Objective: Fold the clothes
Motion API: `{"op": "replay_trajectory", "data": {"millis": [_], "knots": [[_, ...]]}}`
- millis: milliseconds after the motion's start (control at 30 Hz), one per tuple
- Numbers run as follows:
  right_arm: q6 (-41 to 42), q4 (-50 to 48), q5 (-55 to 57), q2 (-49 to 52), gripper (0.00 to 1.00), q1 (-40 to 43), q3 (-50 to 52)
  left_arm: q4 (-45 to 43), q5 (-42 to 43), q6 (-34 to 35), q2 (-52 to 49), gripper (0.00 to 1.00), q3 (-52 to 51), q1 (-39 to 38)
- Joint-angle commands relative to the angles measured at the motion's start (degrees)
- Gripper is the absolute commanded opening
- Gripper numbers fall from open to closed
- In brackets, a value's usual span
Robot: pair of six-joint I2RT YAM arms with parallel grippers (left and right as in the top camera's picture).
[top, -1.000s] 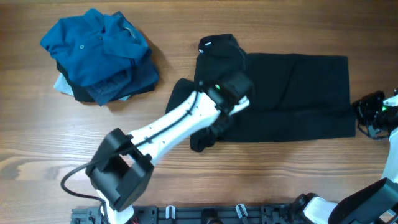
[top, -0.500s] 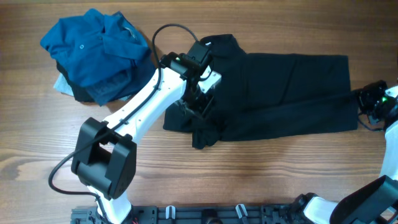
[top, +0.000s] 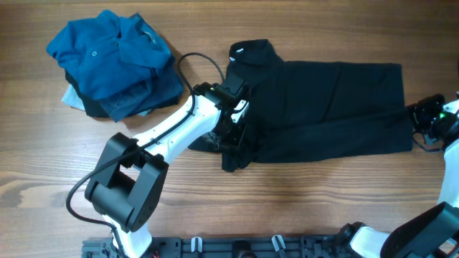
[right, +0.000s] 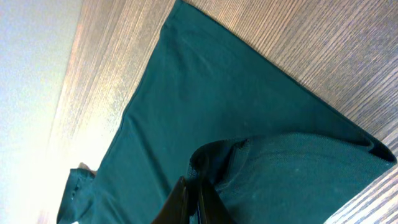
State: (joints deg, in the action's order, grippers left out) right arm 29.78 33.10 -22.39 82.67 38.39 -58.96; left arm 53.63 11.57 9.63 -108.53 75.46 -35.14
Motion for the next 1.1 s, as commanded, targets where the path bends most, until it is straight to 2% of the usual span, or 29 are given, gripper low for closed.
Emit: {"op": "replay_trajectory", "data": {"millis": [0,67,100,133,200,267,333,433,567,733,800,933,1000,1033,1067], "knots": [[0.15,-0.02,1.03,0.50,0.05,-0.09,0.42,3.06,-0.79,1.11,3.43,0.04,3.76,0.33],[0.15,-0.02,1.03,0.50,0.05,-0.09,0.42,4.13,-1.11,1.14,5.09,0.04,4.33,0.33],[0.07,0.00,1.03,0.48,0.05,-0.09,0.42,5.11,-1.42,1.33,5.53,0.17,4.33,0.39],[-0.17,0.09,1.03,0.48,0.05,-0.09,0.42,5.92,-1.44,1.38,5.53,0.43,4.33,0.39],[-0.26,0.31,1.03,0.48,0.05,-0.09,0.42,7.13,-2.14,3.19,4.87,0.65,3.67,0.66],[-0.26,0.37,1.03,0.50,0.05,-0.09,0.42,6.84,-3.67,6.14,4.37,0.76,2.51,0.94],[-0.50,0.46,1.03,0.50,0.05,-0.09,0.42,5.73,-3.48,8.31,3.91,0.79,0.98,1.55],[-0.72,0.63,1.03,0.48,0.05,-0.09,0.42,3.54,-1.57,8.94,3.72,0.73,-1.44,2.40],[-0.70,0.63,1.01,0.50,0.05,-0.09,0.42,-0.59,2.58,8.90,3.72,0.56,-4.35,2.80],[-0.72,0.81,1.01,0.48,0.05,-0.09,0.42,-3.02,2.97,8.90,3.72,0.57,-6.27,2.80],[-0.72,0.81,1.01,0.48,0.05,-0.09,0.42,-4.17,3.02,8.90,3.72,0.55,-7.30,2.80],[-0.70,0.81,1.01,0.48,0.05,-0.09,0.42,-7.34,3.74,8.87,3.72,0.29,-7.43,2.80],[-0.70,0.83,1.01,0.48,0.05,-0.09,0.42,-8.41,5.46,8.85,3.72,0.10,-7.43,2.80],[-0.68,0.83,1.01,0.48,0.05,-0.09,0.42,-8.83,5.60,8.83,3.74,0.04,-7.39,2.80],[-0.72,0.83,1.01,0.48,0.05,-0.09,0.42,-8.20,5.57,8.81,3.85,0.04,-6.86,2.80]]}}
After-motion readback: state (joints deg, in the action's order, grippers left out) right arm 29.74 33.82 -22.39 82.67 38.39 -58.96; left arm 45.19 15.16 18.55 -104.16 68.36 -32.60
